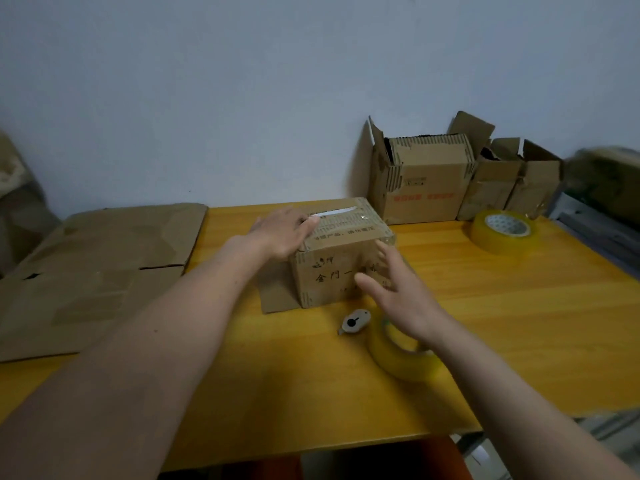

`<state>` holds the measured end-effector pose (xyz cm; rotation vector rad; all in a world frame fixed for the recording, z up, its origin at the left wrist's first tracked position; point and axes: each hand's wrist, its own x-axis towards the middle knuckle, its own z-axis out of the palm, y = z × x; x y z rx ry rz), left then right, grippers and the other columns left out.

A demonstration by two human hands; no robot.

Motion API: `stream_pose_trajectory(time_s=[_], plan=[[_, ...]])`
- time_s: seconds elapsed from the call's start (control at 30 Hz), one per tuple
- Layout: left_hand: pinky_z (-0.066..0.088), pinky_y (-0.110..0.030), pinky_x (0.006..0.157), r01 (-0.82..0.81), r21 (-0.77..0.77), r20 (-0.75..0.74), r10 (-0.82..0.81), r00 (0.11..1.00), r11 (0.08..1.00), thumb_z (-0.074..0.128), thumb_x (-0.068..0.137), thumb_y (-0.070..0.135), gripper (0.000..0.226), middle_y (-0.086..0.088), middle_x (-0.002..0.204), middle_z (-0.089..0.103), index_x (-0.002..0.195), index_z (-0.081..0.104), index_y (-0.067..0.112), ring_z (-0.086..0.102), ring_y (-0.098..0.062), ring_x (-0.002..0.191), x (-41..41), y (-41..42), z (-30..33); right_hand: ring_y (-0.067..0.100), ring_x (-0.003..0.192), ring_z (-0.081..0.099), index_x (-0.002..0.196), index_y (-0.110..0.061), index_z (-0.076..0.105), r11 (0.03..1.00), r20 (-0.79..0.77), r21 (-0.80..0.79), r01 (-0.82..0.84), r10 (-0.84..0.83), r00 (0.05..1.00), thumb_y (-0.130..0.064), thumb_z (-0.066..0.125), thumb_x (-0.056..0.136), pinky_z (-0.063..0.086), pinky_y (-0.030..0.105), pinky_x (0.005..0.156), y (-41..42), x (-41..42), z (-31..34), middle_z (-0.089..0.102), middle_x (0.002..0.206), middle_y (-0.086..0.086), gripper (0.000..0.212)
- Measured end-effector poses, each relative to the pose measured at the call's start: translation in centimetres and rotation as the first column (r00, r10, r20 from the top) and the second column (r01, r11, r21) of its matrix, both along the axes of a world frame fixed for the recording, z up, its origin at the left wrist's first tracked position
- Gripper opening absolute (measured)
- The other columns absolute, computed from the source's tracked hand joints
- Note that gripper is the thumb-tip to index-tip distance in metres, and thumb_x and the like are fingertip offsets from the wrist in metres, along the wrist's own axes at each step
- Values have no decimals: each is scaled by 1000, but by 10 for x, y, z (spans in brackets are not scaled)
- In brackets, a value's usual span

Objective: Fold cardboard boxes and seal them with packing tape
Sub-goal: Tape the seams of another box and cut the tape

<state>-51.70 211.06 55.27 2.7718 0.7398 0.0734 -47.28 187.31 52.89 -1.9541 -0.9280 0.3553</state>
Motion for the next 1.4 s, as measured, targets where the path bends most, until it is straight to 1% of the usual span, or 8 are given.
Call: stream_pose_trajectory(time_s=[0.1,0.27,0.37,0.53,0.73,1.03,1.13,1.4], plan=[[14,-51,118,-11,63,-33,13,999,998,22,97,62,52,-14,159,19,123,51,27,6,-29,149,-8,2,4,13,137,35,152,-27,15,984,-191,178,-5,40,981,-39,56,93,34,45,112,28,9,0,34,151,-6,73],[35,-34,65,-27,-53,103,32,994,998,31,98,56,41,-5,93,54,80,45,22,50,-27,92,-34,12,9,10,123,47,134,-27,36,951,-347,308,-8,121,930,-32,48,99,44,32,101,60,17,-2,50,129,-14,38],[35,-33,66,-40,-98,104,51,993,994,34,100,48,40,-9,93,59,73,50,24,51,-25,85,-55,16,11,11,118,52,139,-15,42,950,-444,313,11,136,886,-32,44,101,48,26,95,73,19,4,52,132,-7,42],[36,-29,76,-157,-221,289,219,932,963,55,95,38,30,7,92,42,68,52,26,46,-15,85,-88,6,-8,1,107,56,127,-20,56,968,-306,169,-188,233,923,-46,39,99,43,19,89,85,16,5,60,115,-13,43],[37,-5,65,-36,-341,549,230,804,940,69,87,27,12,10,95,48,78,64,21,44,-7,76,-110,-8,-30,5,130,33,128,-26,60,943,-63,81,-324,329,942,-38,68,83,31,18,103,95,9,-14,31,147,-9,47],[46,-11,67,95,-418,610,202,767,904,81,76,19,28,10,114,47,96,65,29,48,8,74,-130,-15,-44,10,147,2,132,-36,55,949,253,-97,-299,314,915,-51,70,69,14,43,120,89,9,-15,3,160,-11,66],[49,-11,76,114,-428,601,188,777,897,83,73,20,38,15,119,43,104,63,29,50,10,92,-134,-17,-46,12,147,-4,138,-33,46,929,514,-301,-213,347,785,-64,63,73,0,40,120,96,0,-2,4,161,-6,74],[45,-22,99,148,-341,515,53,856,928,82,72,19,64,27,132,37,122,51,44,42,6,120,-149,-10,-51,17,147,9,149,-29,25,896,631,-435,-90,376,679,-78,39,78,2,35,119,116,-15,-1,16,159,-1,87]])
